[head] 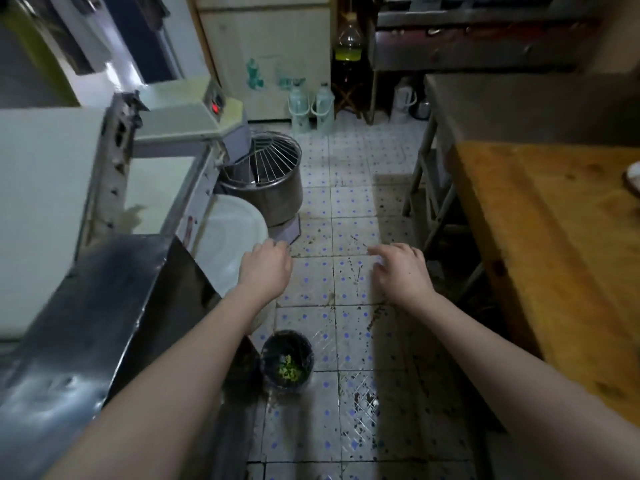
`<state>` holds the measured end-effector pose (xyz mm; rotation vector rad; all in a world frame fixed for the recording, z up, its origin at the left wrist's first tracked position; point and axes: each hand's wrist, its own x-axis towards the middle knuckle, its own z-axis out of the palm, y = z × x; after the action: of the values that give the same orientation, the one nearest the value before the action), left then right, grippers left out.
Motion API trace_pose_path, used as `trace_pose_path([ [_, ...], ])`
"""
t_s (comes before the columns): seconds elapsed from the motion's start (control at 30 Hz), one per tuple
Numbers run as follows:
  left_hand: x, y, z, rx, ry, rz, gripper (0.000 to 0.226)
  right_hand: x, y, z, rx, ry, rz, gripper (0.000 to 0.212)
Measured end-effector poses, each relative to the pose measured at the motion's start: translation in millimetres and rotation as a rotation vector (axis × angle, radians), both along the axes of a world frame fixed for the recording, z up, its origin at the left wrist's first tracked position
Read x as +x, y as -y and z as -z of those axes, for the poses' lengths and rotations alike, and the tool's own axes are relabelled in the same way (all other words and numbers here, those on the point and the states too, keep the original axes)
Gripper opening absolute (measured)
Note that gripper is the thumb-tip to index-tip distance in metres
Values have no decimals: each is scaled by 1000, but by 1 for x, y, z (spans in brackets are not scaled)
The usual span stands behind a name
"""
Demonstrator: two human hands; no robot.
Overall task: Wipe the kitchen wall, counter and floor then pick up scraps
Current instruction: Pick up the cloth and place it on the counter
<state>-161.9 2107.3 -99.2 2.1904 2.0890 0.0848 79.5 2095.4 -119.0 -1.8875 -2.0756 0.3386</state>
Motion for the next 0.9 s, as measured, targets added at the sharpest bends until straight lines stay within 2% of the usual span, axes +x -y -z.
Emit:
trace_pose_path([
  [0.17, -15, 20, -80, 24, 48, -33, 35, -9, 7, -78, 10, -12, -61, 39],
  [0.33, -48, 52, -128, 73, 76, -78, 39, -33, 14, -135, 41, -11, -120, 41],
  [0.63, -119, 137, -178, 133, 25, -257, 36, -101, 45, -193, 133, 4, -254, 41],
  [0.9, -183, 246, -201, 170, 33, -438, 35, -181, 106, -218, 160, -62, -501, 32],
])
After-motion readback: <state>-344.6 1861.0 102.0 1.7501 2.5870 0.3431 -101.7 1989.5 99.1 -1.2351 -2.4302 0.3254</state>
